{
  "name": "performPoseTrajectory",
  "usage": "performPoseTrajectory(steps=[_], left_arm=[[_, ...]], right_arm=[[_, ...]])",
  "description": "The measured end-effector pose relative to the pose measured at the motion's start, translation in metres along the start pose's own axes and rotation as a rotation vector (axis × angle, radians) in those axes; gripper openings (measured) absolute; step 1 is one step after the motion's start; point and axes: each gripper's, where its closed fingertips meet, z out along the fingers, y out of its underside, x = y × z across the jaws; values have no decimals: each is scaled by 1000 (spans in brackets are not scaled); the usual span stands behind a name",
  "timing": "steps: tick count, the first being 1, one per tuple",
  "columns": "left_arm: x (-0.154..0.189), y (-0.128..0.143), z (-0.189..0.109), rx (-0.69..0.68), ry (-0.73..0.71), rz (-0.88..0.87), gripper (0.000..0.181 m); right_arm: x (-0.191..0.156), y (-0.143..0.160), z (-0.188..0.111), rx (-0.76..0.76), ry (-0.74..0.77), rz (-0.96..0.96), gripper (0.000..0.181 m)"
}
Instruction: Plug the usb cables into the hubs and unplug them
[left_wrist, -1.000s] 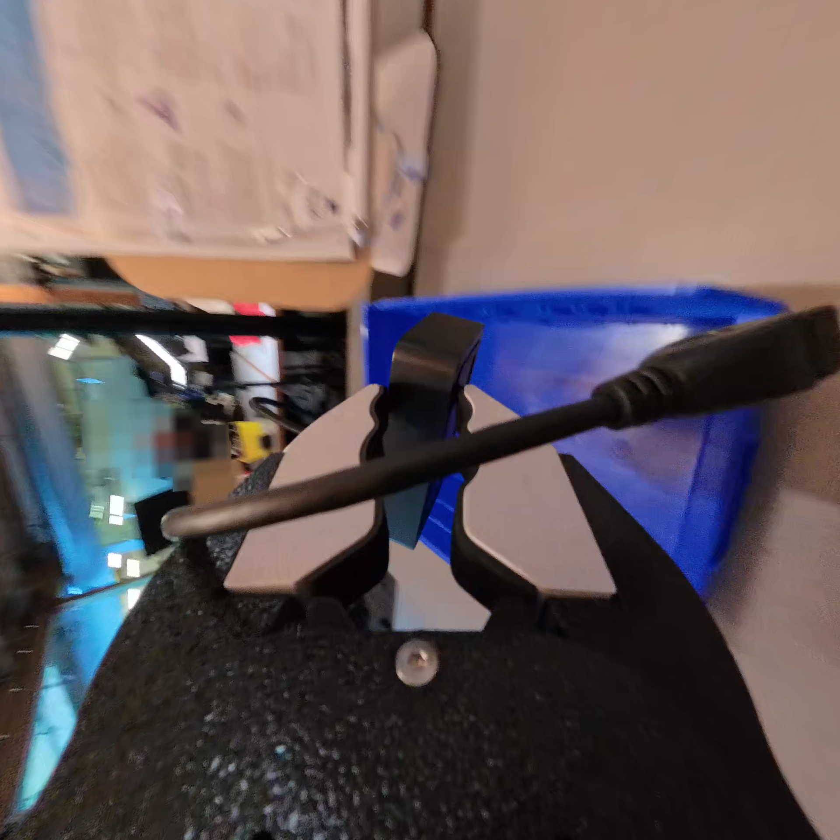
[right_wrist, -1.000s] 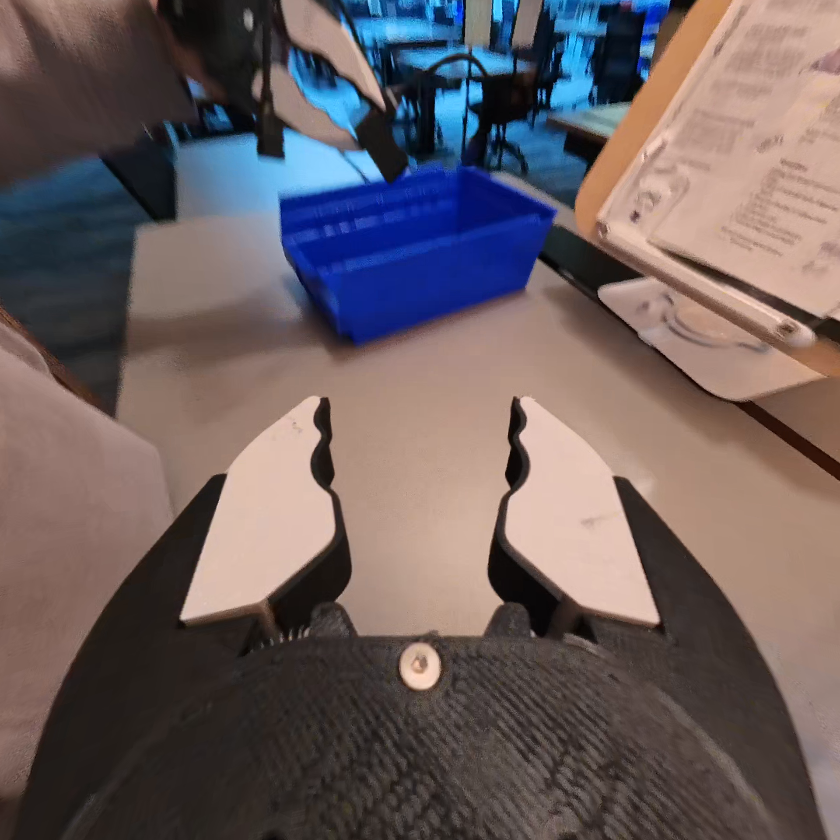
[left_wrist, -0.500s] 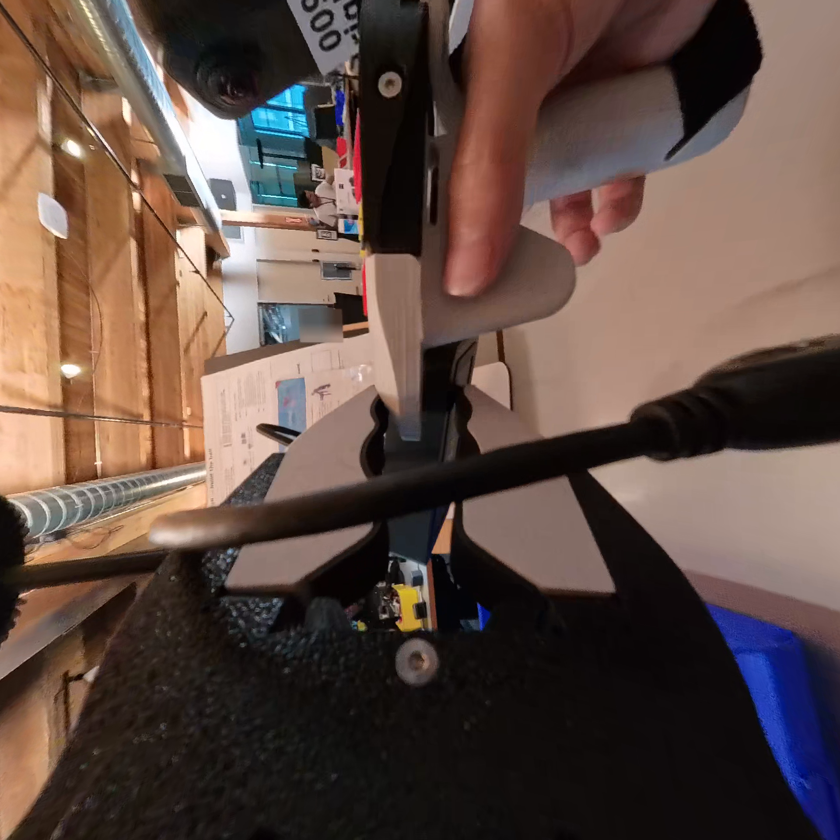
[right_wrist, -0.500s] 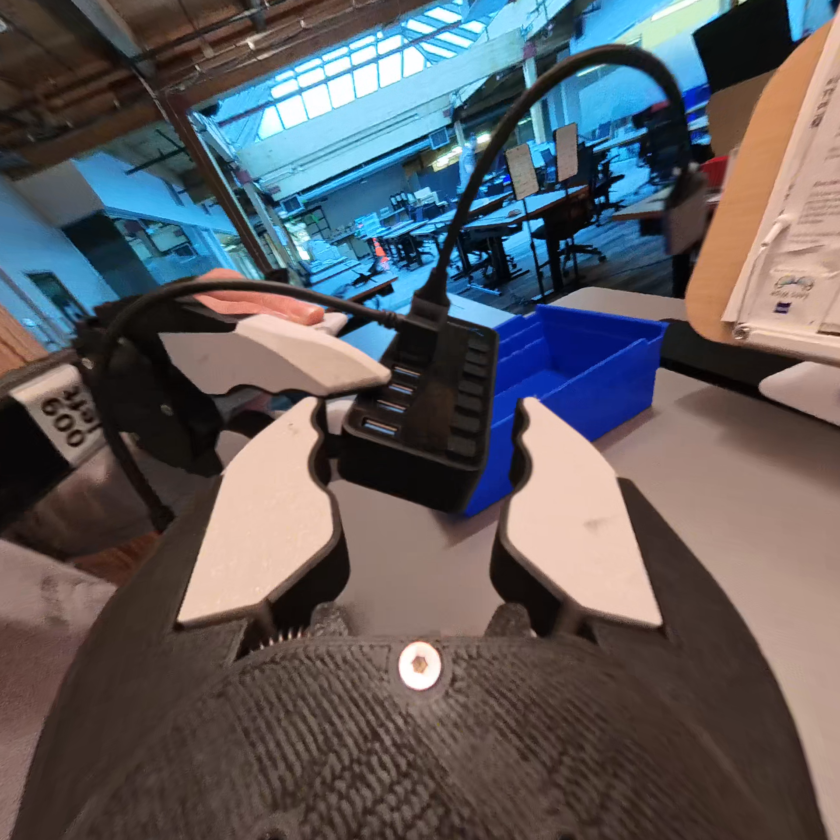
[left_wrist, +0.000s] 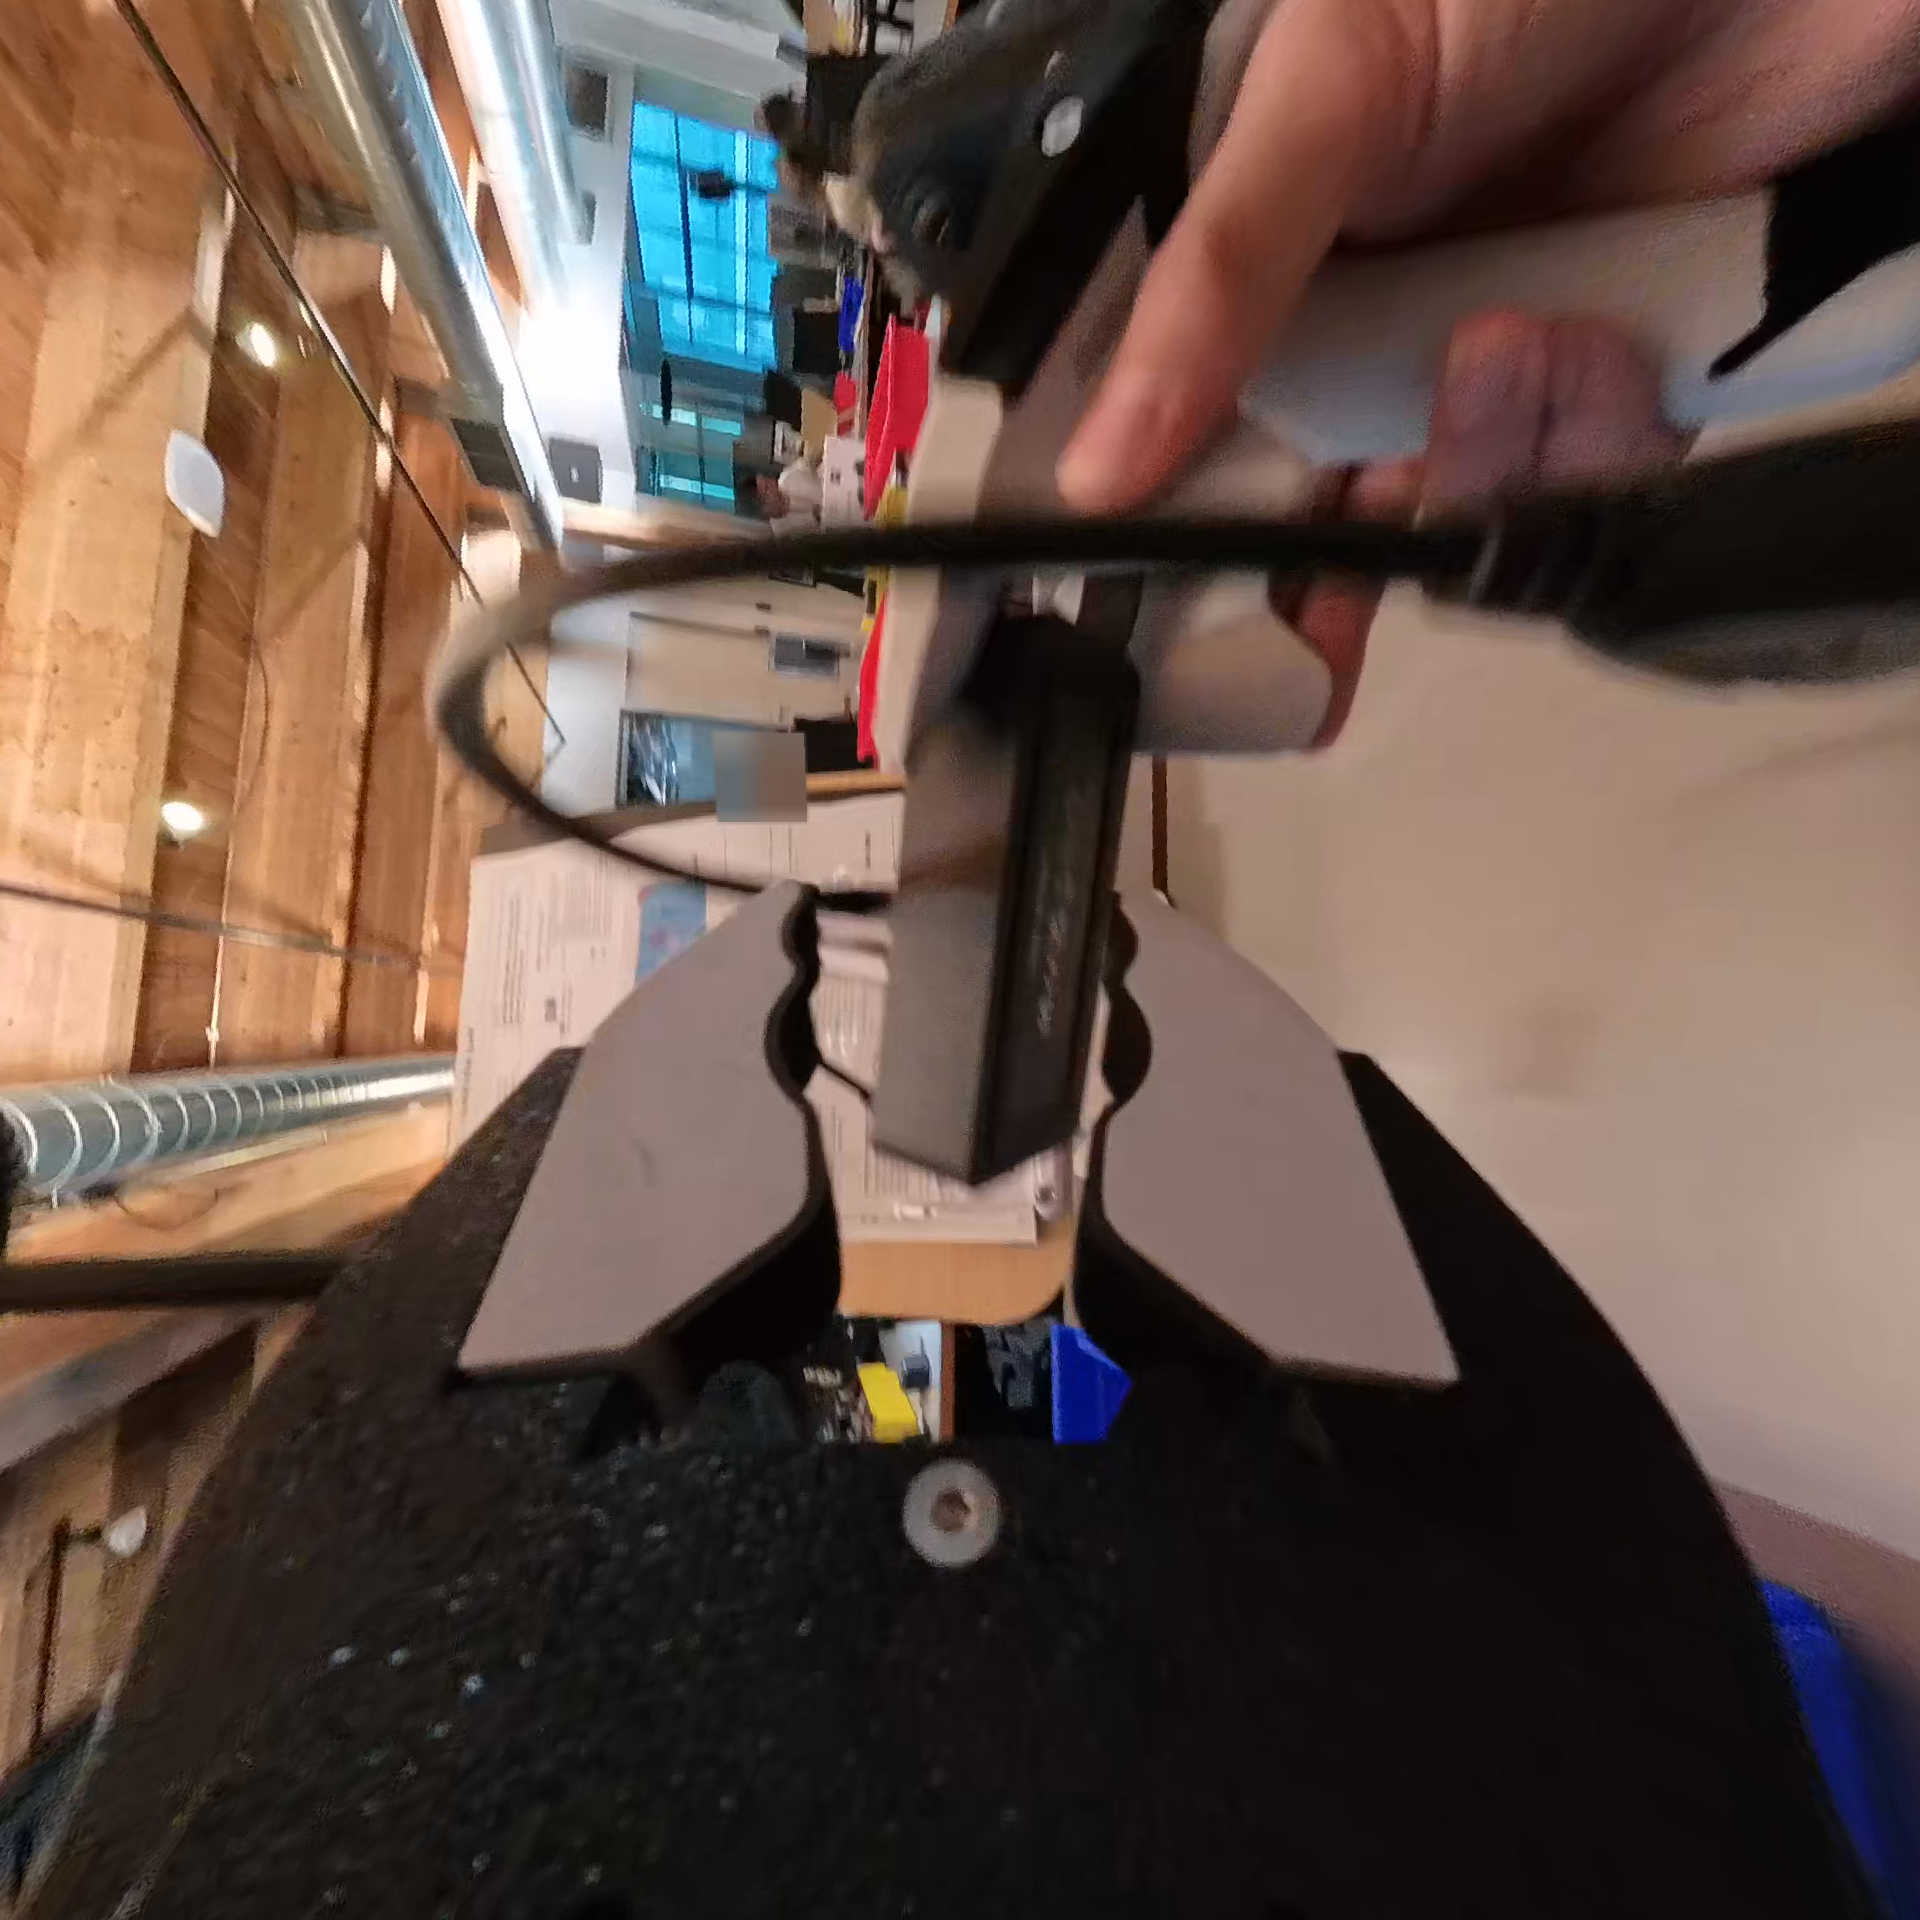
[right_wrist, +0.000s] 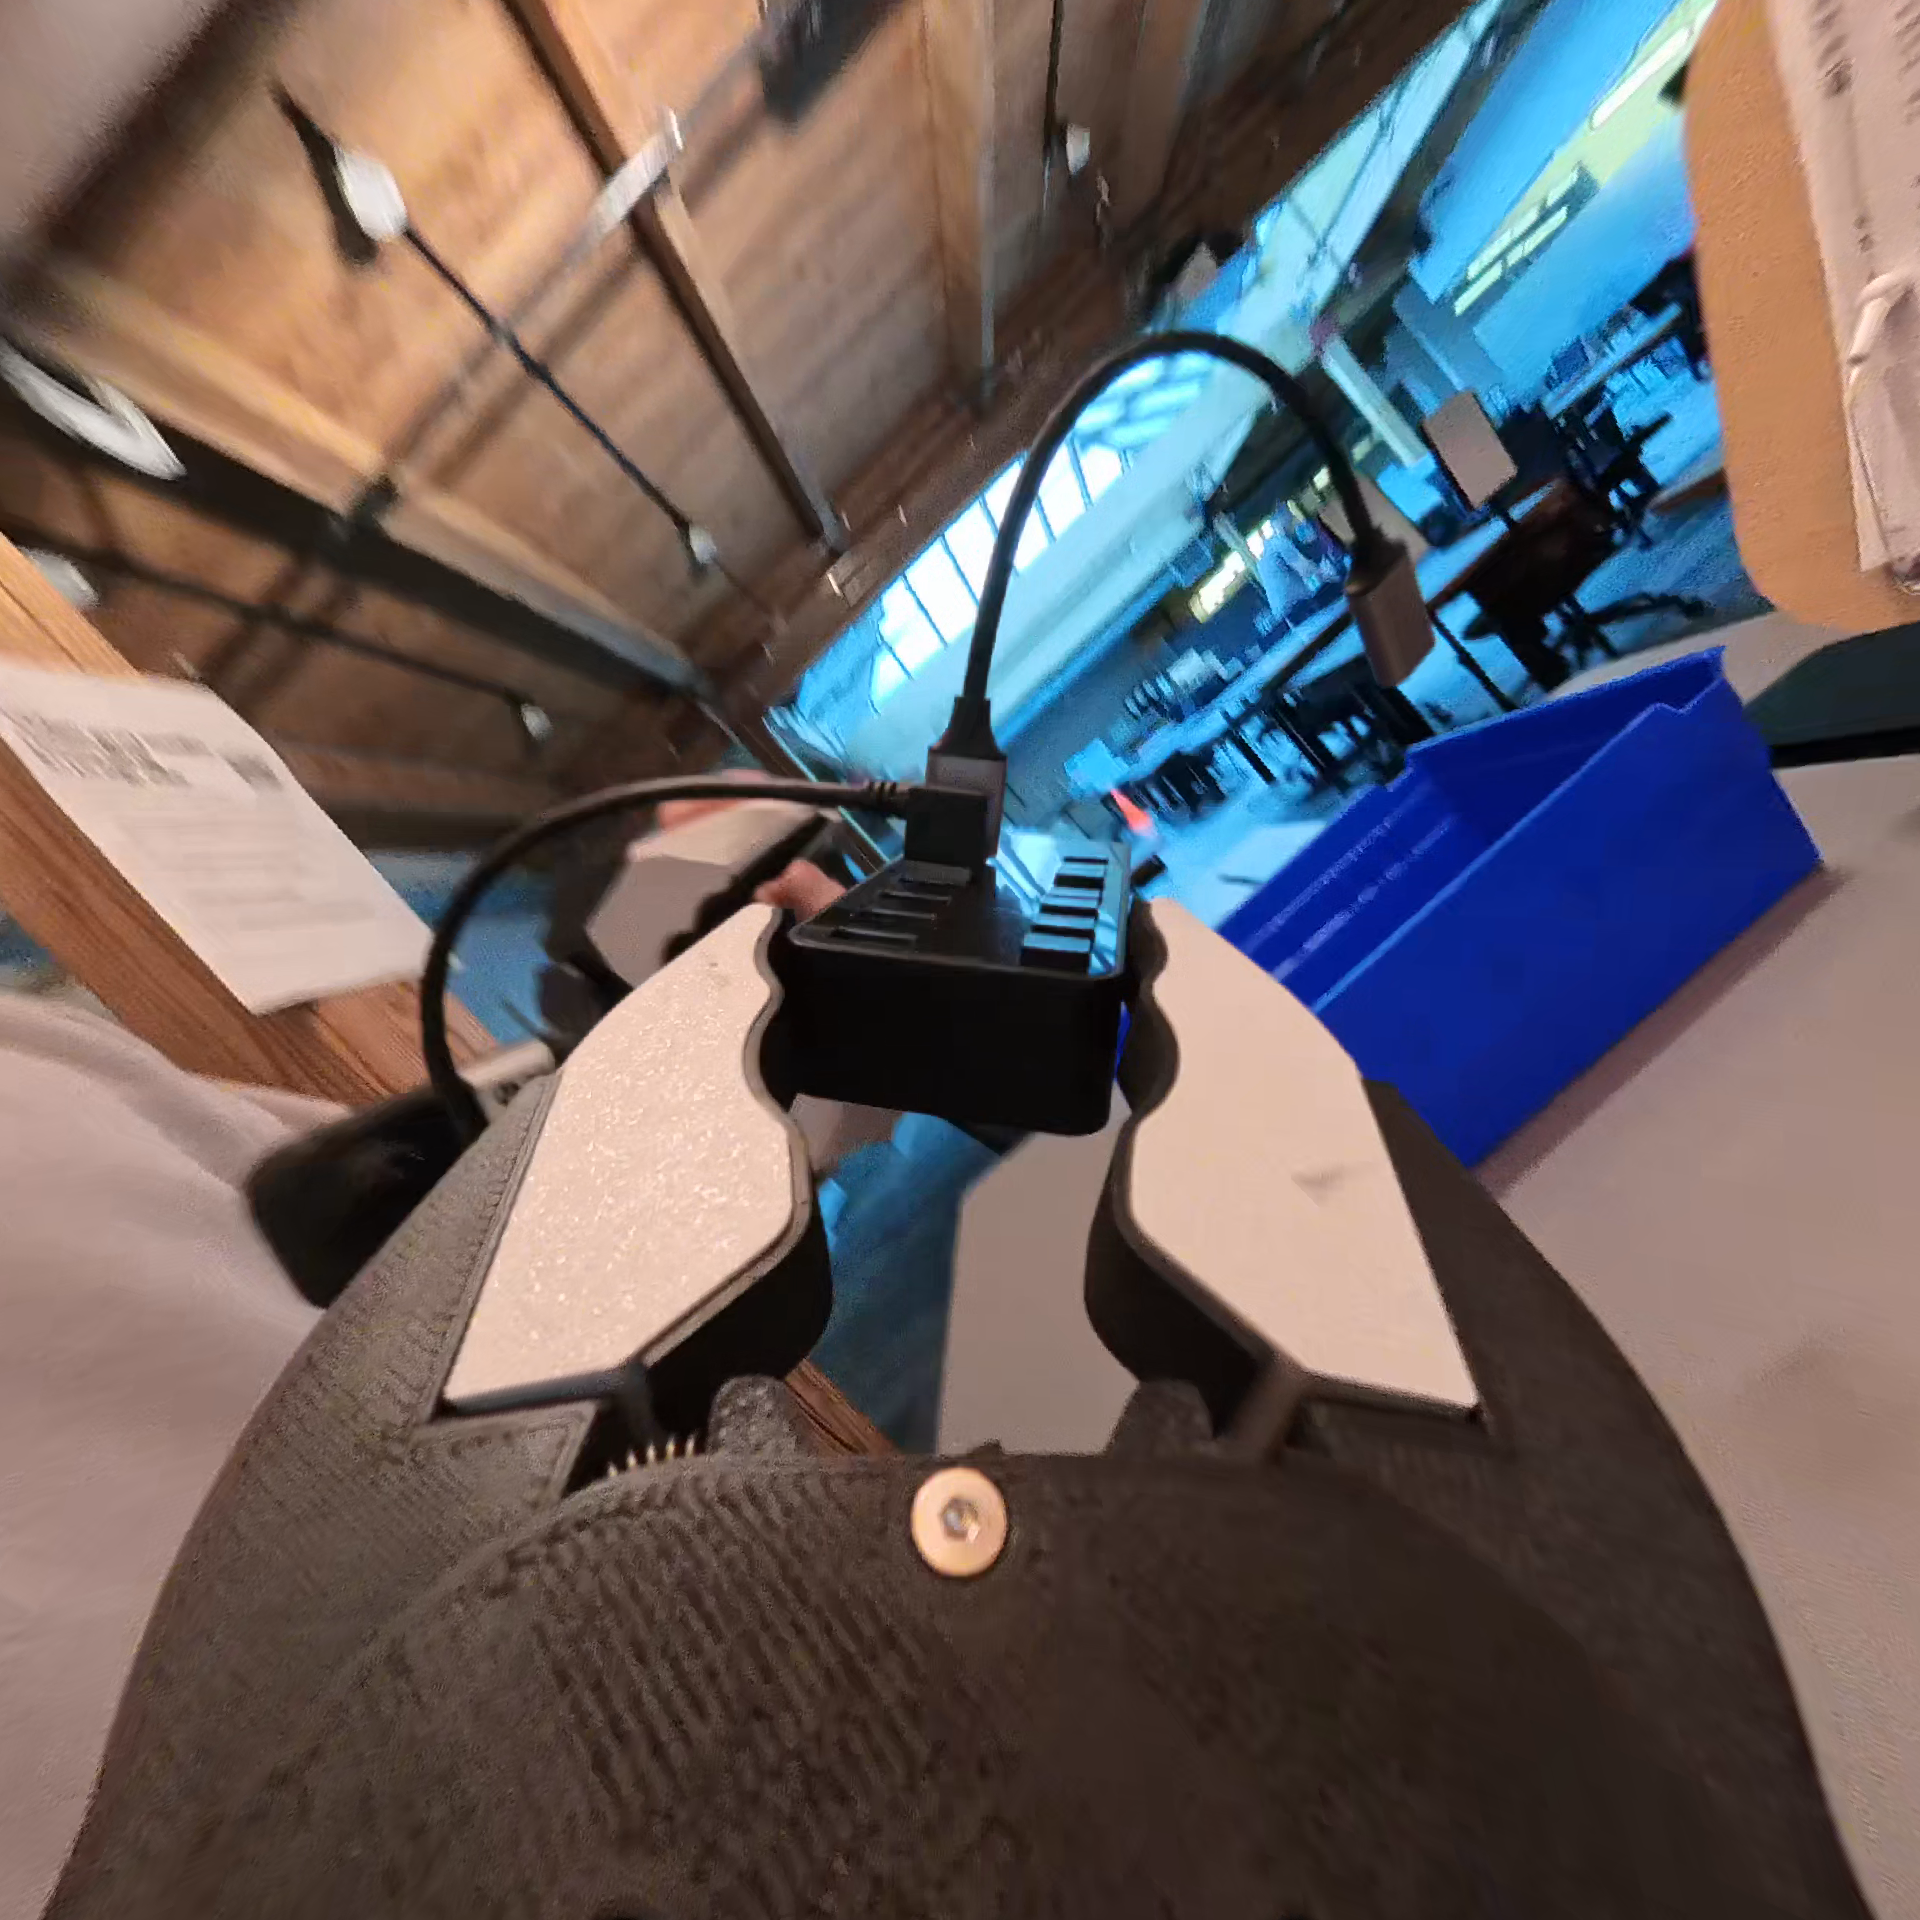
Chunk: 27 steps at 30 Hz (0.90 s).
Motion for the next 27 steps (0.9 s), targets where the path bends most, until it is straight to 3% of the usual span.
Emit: performPoseTrajectory(steps=[1, 3, 5, 9, 12, 13, 15, 23, 27], left_arm=[[2, 9, -2, -34, -8, -28, 61], [8, 27, -7, -72, -19, -163, 63], [20, 30, -10, -7, 31, -565, 61], [-3, 15, -9, 336, 124, -1599, 77], [-16, 1, -6, 585, 272, -1925, 81], [-20, -4, -7, 660, 317, -1976, 80], [-22, -10, -9, 750, 378, -2007, 59], [-10, -17, -15, 700, 463, -1851, 58], [-17, -25, -20, 762, 435, -1766, 59]], right_arm=[[-1, -5, -5, 39, -32, 50, 61], [2, -17, -16, 114, -28, 78, 61], [0, -25, -24, 148, -49, 88, 61], [-16, -27, -23, 157, -106, -6, 61], [-29, -15, -13, 109, -159, -89, 61], [-36, -14, -11, 114, -195, -91, 61], [-43, -7, -8, 83, -222, -127, 61], [-46, 3, -13, 16, -228, -218, 61], [-55, -4, -13, 65, -261, -219, 61]])
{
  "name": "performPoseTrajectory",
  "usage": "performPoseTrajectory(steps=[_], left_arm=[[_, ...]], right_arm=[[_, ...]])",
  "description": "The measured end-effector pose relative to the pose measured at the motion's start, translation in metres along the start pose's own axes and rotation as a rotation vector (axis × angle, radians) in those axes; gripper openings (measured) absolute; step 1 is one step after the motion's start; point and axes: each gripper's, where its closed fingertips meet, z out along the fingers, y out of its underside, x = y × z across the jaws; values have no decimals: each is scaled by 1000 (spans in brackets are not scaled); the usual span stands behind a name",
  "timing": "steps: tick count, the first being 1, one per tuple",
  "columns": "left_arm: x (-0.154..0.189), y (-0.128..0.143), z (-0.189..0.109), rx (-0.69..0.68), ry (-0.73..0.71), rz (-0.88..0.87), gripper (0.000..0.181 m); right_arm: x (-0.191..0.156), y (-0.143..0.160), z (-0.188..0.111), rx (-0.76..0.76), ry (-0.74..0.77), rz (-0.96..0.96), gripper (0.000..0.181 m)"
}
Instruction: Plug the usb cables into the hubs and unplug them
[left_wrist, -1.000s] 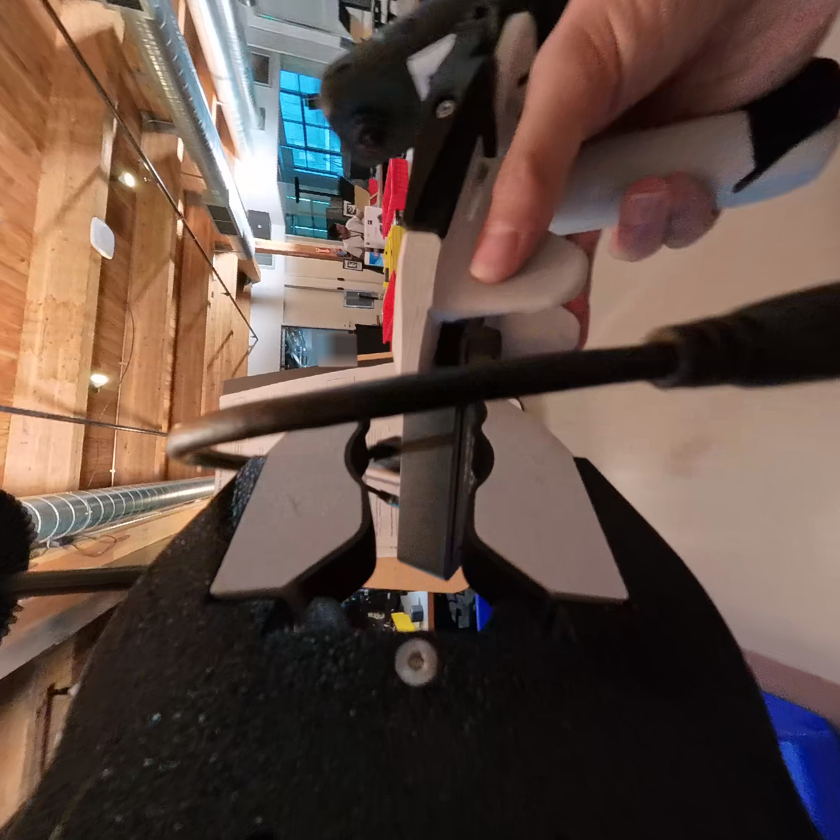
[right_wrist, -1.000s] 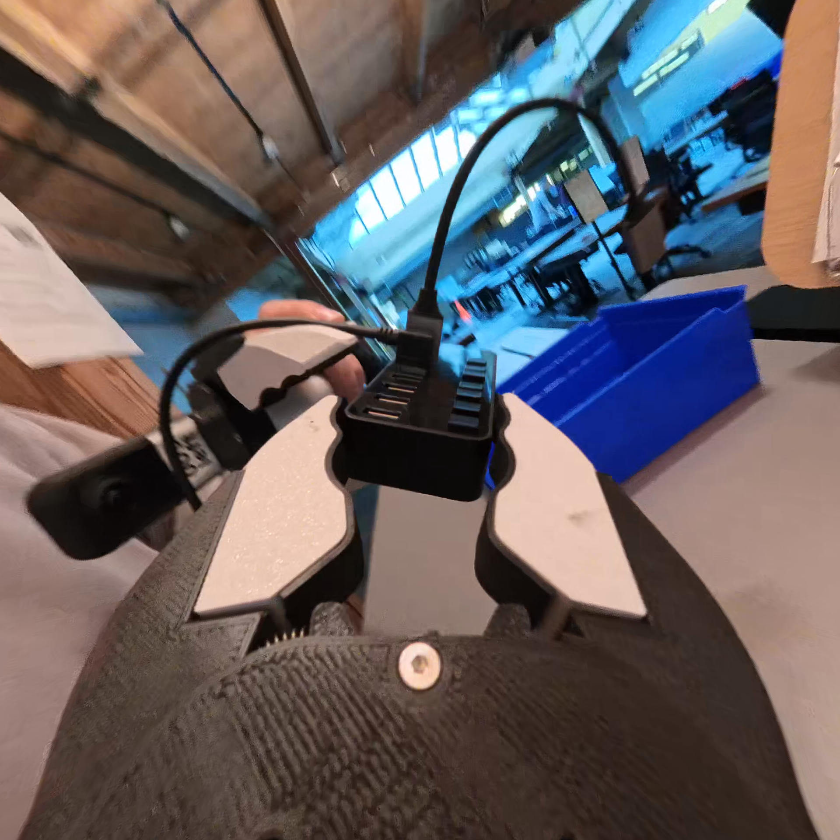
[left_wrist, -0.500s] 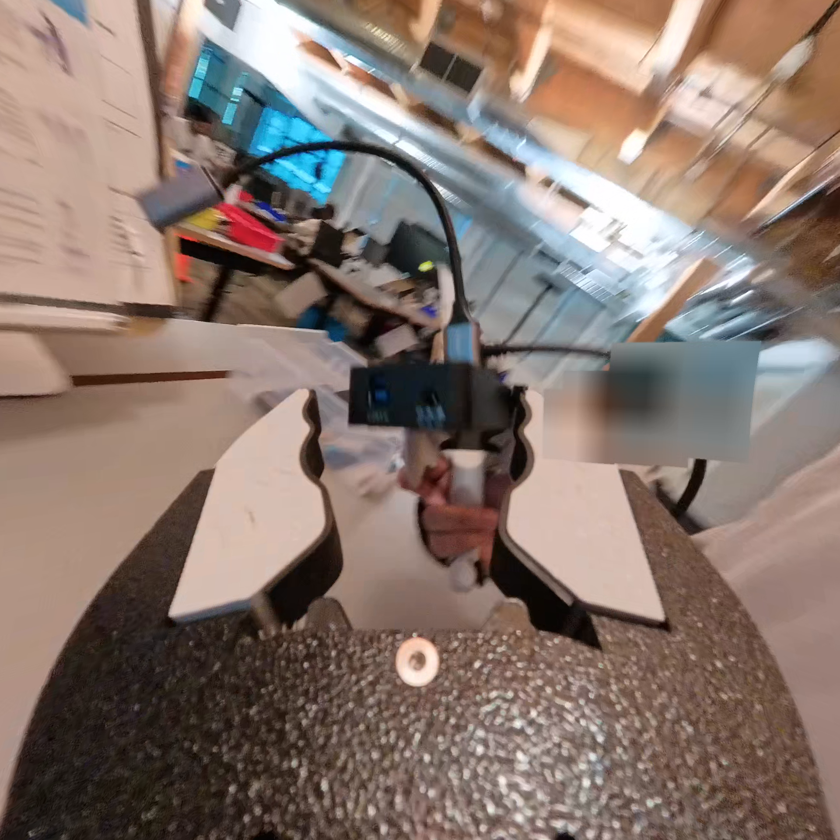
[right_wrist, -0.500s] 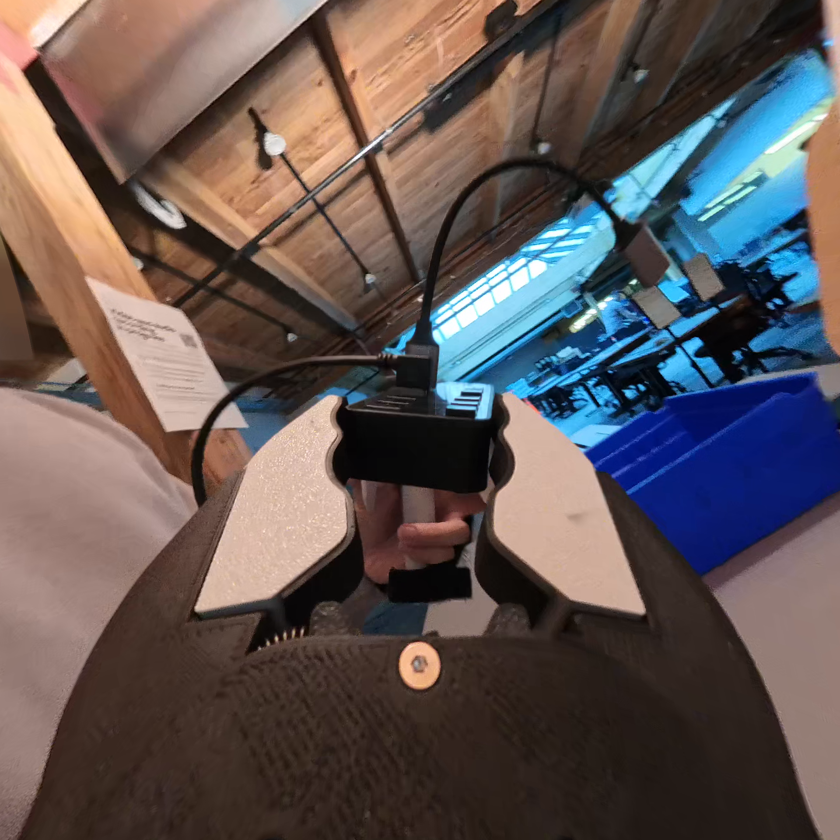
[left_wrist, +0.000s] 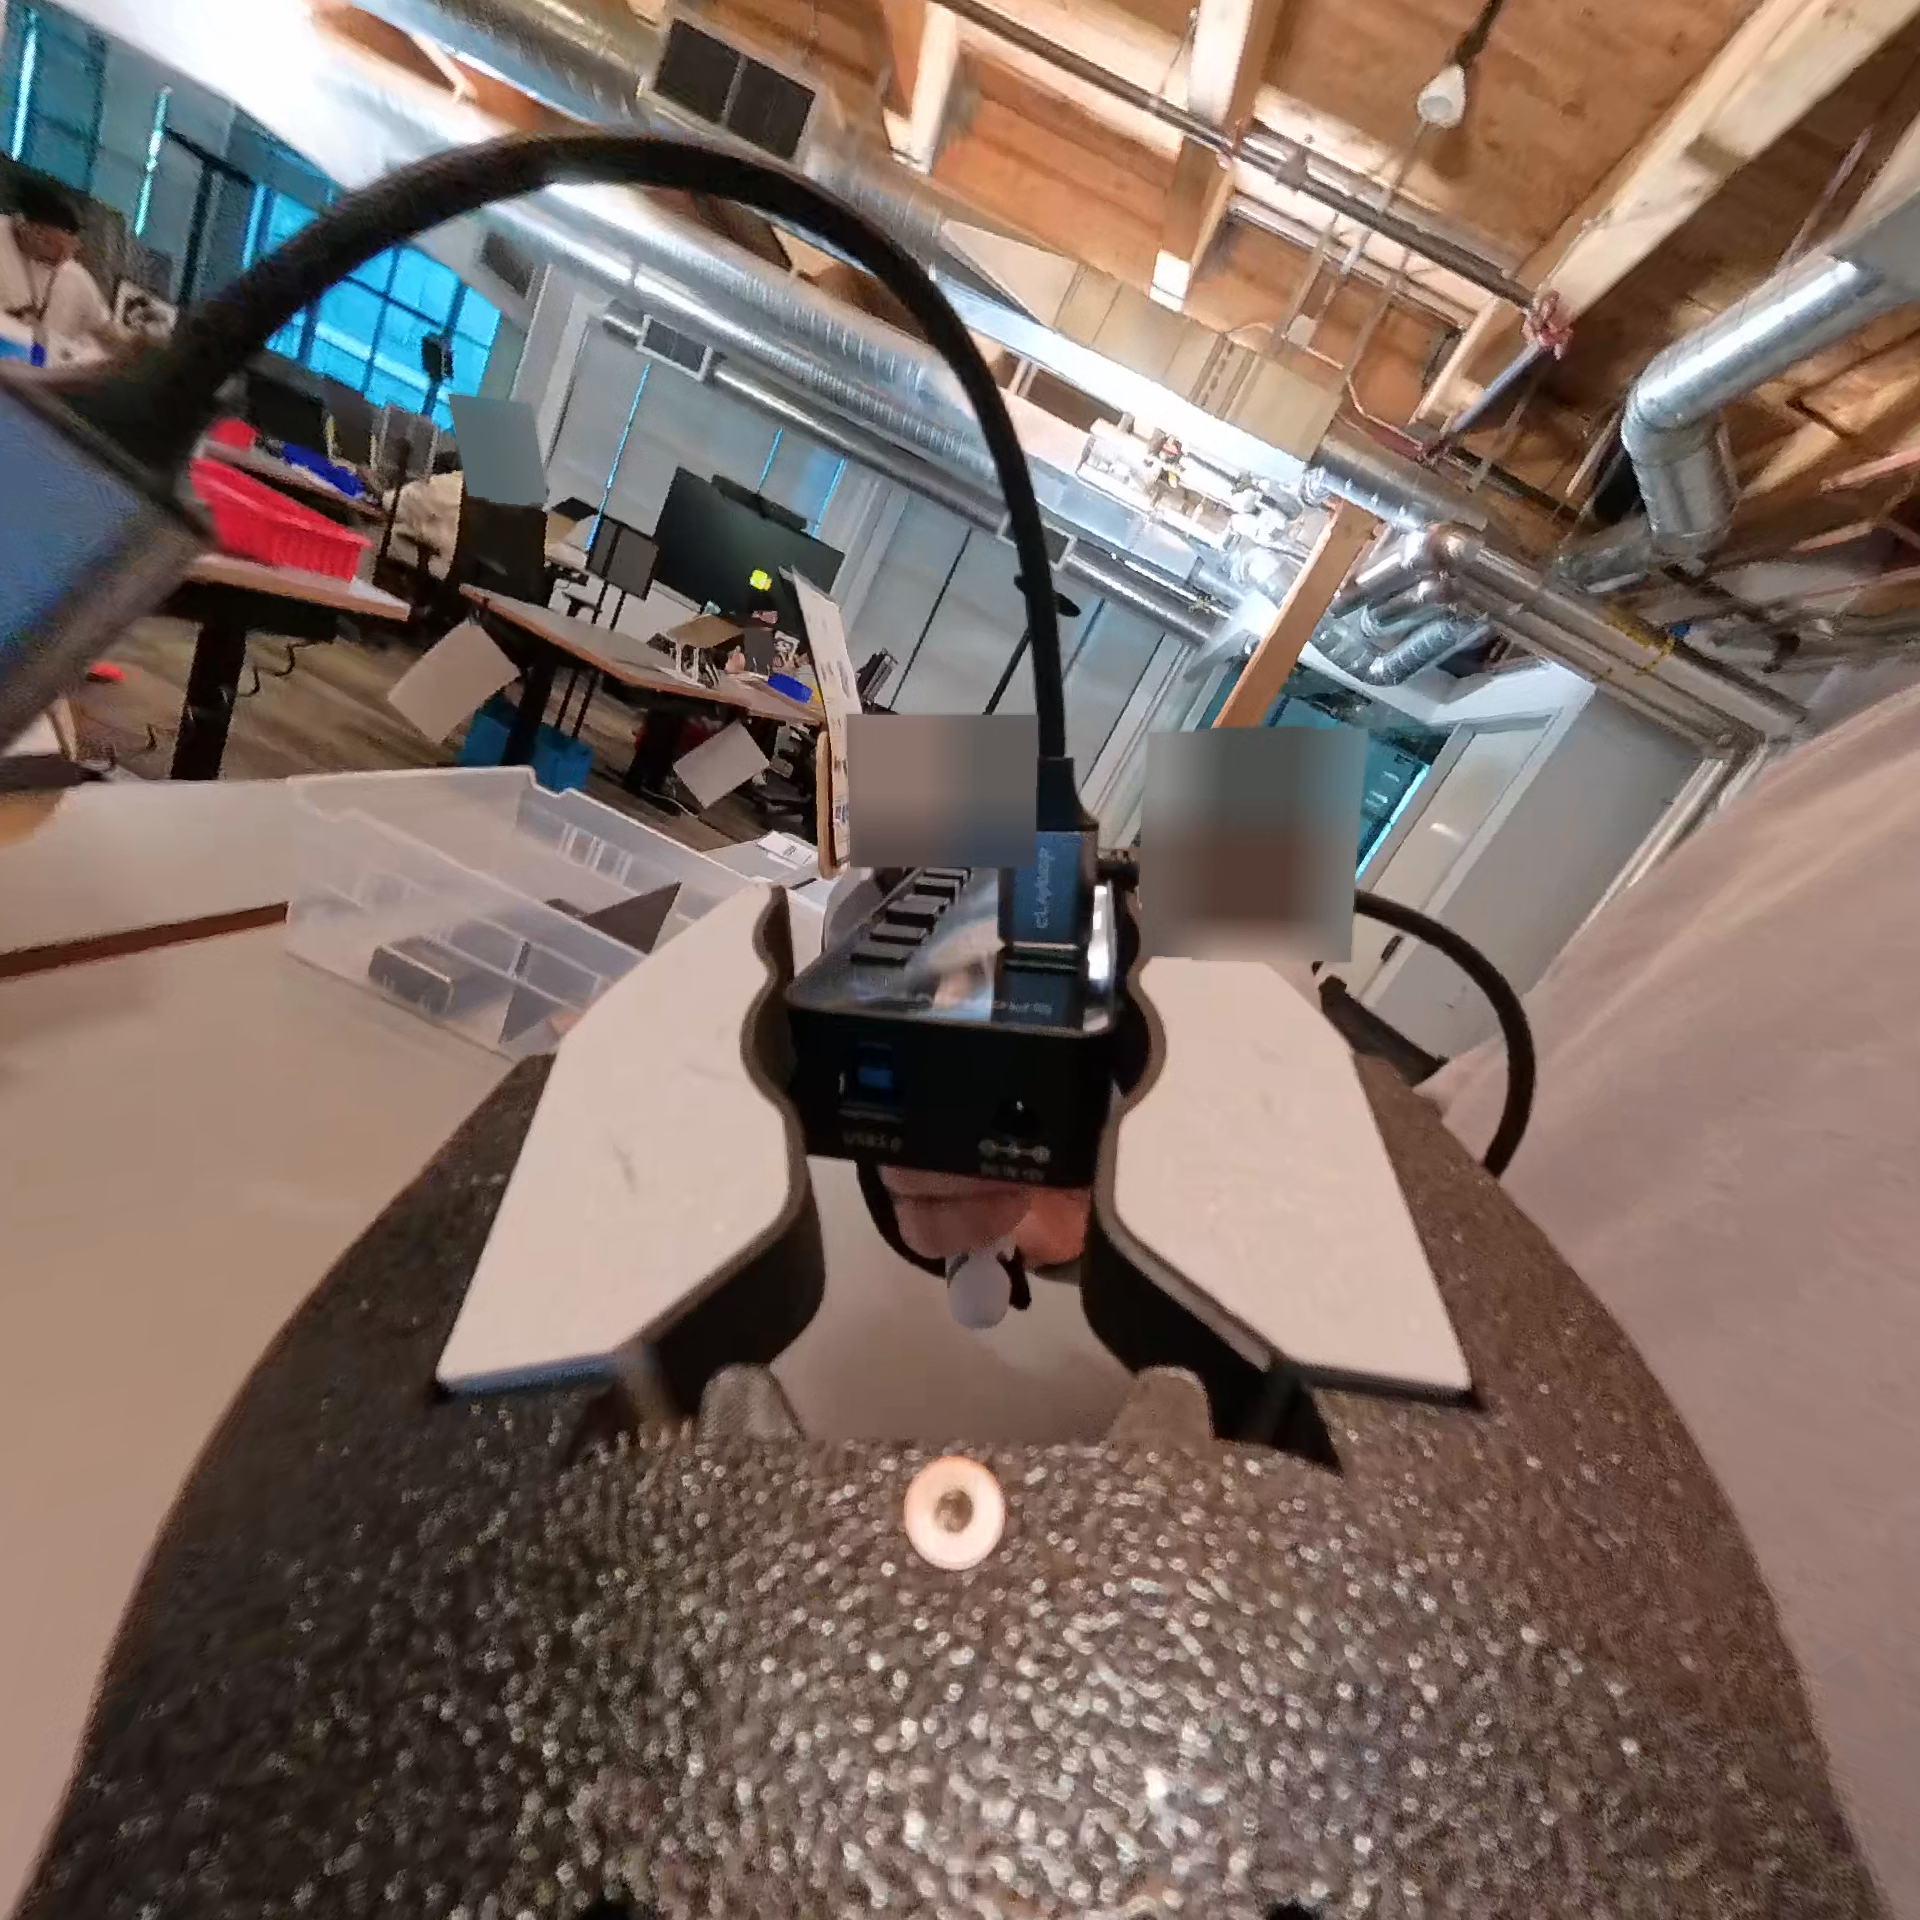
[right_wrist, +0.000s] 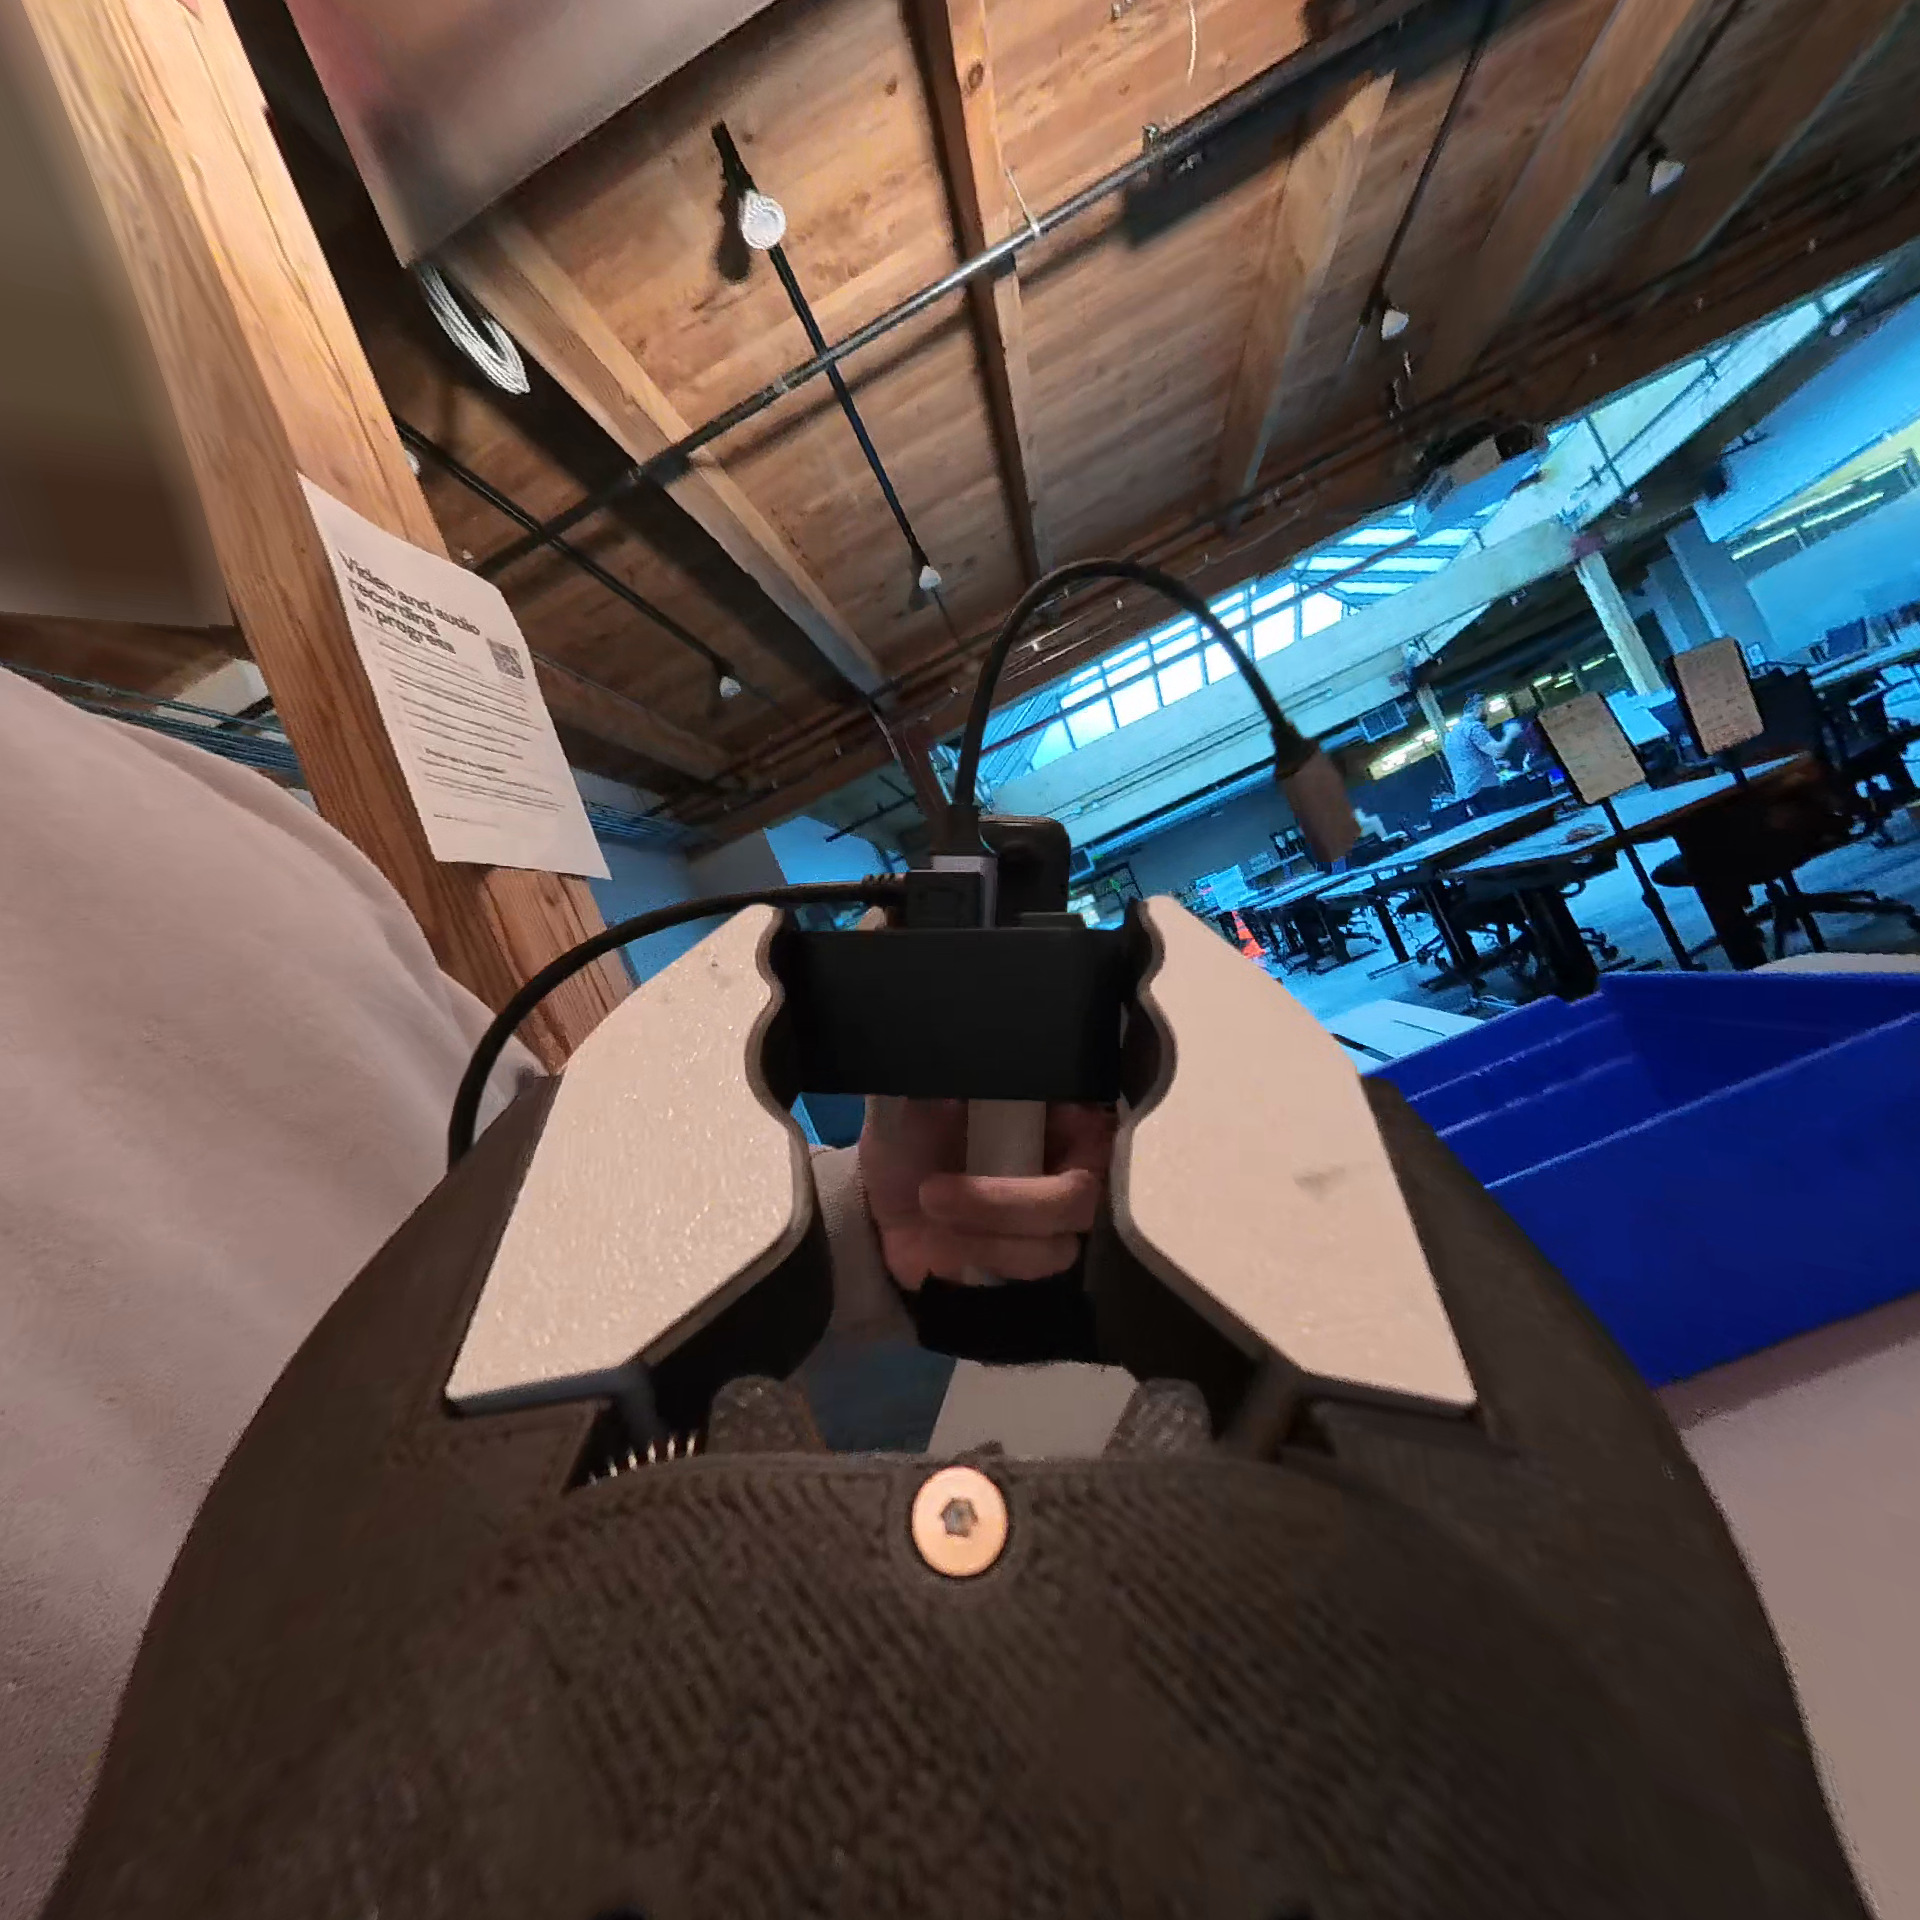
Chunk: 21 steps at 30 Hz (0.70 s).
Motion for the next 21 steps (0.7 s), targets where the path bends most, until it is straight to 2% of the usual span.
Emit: performPoseTrajectory(steps=[3, 5, 6, 9, 11, 12, 17, 21], left_arm=[[5, 10, -2, -66, 53, 58, 61], [3, 23, -3, -136, 43, 81, 76], [3, 28, -2, -158, 33, 78, 78], [6, 25, 1, -108, 37, 71, 70], [4, 28, 2, -127, 31, 44, 68], [5, 30, 2, -136, 42, 38, 60], [6, 34, -1, -158, 24, 93, 59], [-2, 34, -5, -185, -34, 148, 59]], right_arm=[[-2, -4, 1, 14, -12, 26, 61], [-5, -16, -2, 85, -42, 58, 61], [-5, -19, -4, 92, -41, 58, 61], [-5, -15, -6, 36, -40, 16, 61], [-7, -12, -5, 20, -35, -11, 61], [-7, -9, -4, 0, -27, -42, 61], [-9, 0, -8, -100, -37, -90, 60], [5, 13, -13, -248, 68, -139, 58]])
